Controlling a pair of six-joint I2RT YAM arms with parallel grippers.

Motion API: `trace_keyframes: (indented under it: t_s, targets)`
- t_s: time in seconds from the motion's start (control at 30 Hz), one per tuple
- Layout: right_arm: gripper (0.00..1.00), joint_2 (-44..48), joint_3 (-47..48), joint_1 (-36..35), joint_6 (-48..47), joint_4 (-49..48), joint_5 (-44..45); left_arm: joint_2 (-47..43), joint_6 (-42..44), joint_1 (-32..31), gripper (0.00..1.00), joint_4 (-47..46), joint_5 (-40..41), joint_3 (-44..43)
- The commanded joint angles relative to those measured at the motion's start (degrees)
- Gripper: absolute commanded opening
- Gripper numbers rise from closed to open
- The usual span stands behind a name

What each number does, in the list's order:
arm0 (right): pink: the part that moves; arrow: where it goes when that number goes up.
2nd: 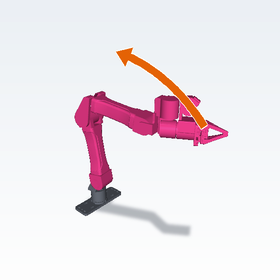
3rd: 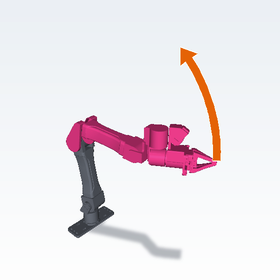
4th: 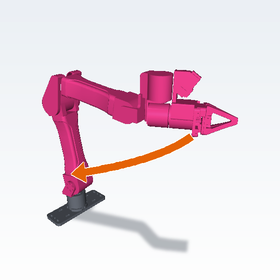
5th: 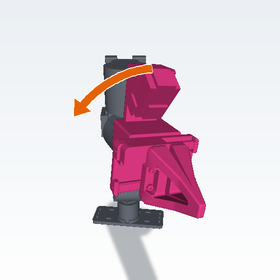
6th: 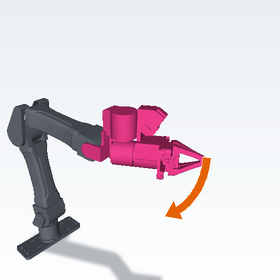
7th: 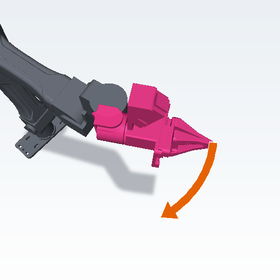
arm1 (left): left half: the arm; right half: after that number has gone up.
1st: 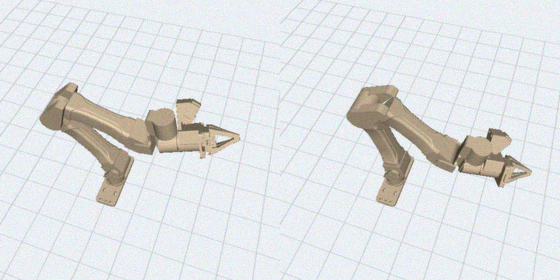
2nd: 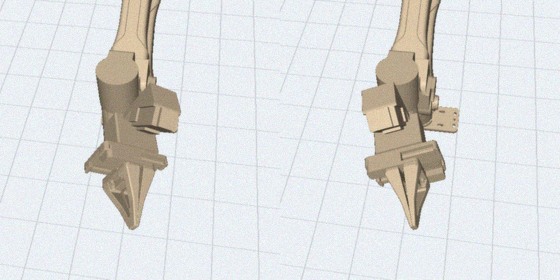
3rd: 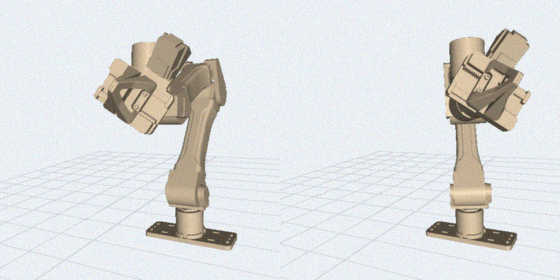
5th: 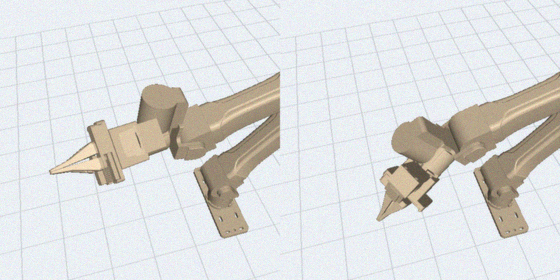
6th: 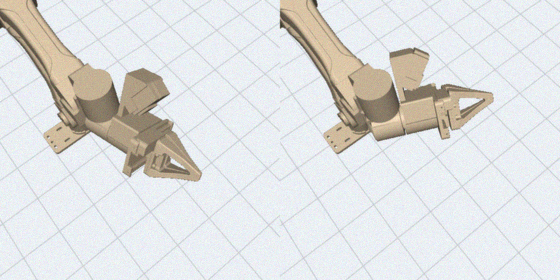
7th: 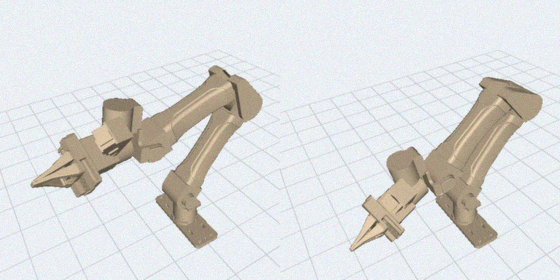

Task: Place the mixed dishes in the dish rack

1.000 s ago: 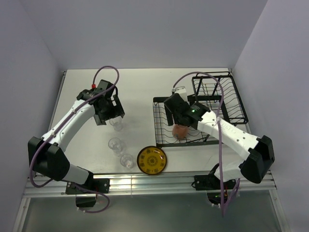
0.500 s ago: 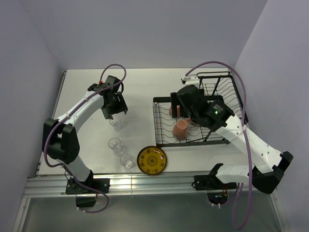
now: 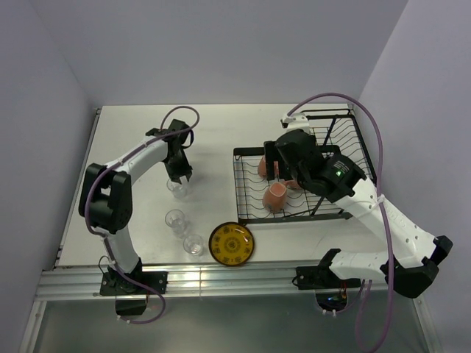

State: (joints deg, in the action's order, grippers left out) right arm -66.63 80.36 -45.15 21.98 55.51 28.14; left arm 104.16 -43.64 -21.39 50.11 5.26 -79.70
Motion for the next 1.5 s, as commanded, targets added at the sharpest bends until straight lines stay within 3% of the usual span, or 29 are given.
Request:
trace_keyframes:
  t_s: [0.0, 0.07, 0.13, 0.3, 0.4, 0.43, 0.5, 0.53, 0.57, 0.67, 0.7, 0.8, 0.93, 1.47]
  targets:
    - [0.87, 0.36, 3.93, -0.47, 0.00, 1.18, -0.63, 2.18, 2.41, 0.99, 0.33, -0.28, -0.25, -4.05]
    - [0.87, -0.51, 6.02, -0.47, 0.00, 2.32, -1.77, 3.58, 3.99, 2.13, 0.20, 0.86, -0.86, -6.07]
    - [0.87, -2.01, 7.79, -0.38, 0.17, 3.55, -3.00, 3.86, 5.23, 3.54, 0.01, 2.80, -1.65, -8.09]
    - [0.87, -4.38, 14.03, -0.29, 0.35, 5.93, -11.86, -4.39, 5.49, 6.62, 0.00, 4.65, -7.79, -11.96]
    - [0.87, -5.43, 16.76, 0.67, 1.57, 5.49, -21.52, -11.15, 5.23, 8.02, 0.00, 4.31, -17.27, -15.48]
    - [0.87, -5.53, 17.37, 1.02, 2.01, 4.88, -27.03, -12.91, 4.62, 8.38, 0.00, 3.17, -24.43, -15.22]
    - [0.87, -5.79, 17.90, 2.77, 3.07, 2.25, -33.56, -19.15, 0.43, 9.43, 0.00, -3.93, -32.64, -12.77]
    - [0.87, -5.97, 17.90, 3.30, 3.68, 1.37, -36.64, -21.17, -1.69, 9.69, 0.00, -7.53, -41.73, -8.50]
    - [0.87, -6.31, 18.25, 3.83, 3.95, -0.21, -42.67, -25.11, -4.59, 9.87, 0.00, -16.27, -45.91, -5.93]
    - [0.87, -7.37, 18.70, 4.54, 5.27, -3.37, -49.90, -33.19, -20.13, 9.87, 0.00, -34.92, -57.50, 6.63]
    - [0.87, -7.63, 18.61, 4.63, 5.62, -4.43, -51.42, -34.97, -29.39, 9.87, 0.00, -48.56, -59.47, 9.97]
    - [0.86, -7.99, 17.73, 5.42, 8.16, -8.30, -56.85, -39.11, -41.39, 9.87, 0.00, -66.04, -62.64, 17.99]
    - [0.85, -7.99, 15.45, 6.30, 12.90, -15.24, -63.55, -42.45, -48.11, 9.87, 0.00, -74.34, -63.96, 21.34]
    - [0.81, -11.07, 12.99, 7.44, 19.68, -27.90, -69.18, -47.29, -56.73, 9.87, 0.00, -79.99, -65.90, 22.57]
